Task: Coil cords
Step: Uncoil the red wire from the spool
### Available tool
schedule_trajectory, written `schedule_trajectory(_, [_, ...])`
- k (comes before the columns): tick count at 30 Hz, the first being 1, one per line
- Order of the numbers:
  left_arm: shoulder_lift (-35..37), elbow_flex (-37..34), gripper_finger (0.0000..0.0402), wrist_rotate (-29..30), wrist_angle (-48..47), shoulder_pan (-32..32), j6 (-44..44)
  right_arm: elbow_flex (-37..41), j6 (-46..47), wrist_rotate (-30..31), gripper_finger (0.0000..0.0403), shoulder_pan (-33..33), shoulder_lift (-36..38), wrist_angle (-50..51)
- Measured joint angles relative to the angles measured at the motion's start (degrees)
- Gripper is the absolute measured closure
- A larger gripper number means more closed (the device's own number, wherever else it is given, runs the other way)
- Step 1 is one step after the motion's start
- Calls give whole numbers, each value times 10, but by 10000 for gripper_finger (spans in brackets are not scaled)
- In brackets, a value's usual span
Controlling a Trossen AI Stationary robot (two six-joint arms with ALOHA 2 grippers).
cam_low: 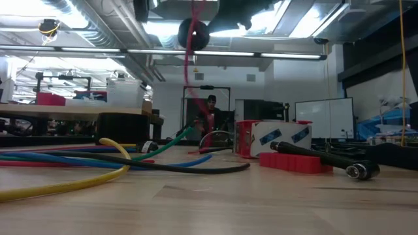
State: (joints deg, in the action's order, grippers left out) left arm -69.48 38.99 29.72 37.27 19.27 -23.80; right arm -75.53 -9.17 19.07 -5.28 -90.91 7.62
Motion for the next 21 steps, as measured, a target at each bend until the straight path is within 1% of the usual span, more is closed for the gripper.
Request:
schedule_trajectory(6, [60,5,401,1,-12,5,88,0,5,-7,403,0,0,53])
schedule_trajectory(9, [100,5,401,36,-51,15,132,0,5,-8,403,0,0,88])
schedule_trajectory(12, [148,5,401,88,-123,27,154,0,13,-9,403,0,0,130])
schedule_trajectory(14, [181,5,401,105,-185,35,129,0,17,-9,403,0,-1,152])
schedule_trajectory(17, [216,6,401,106,-286,44,45,0,17,-9,403,0,-1,162])
schedule_trajectory(21, [233,6,401,105,-412,53,-76,0,19,-22,403,0,-1,148])
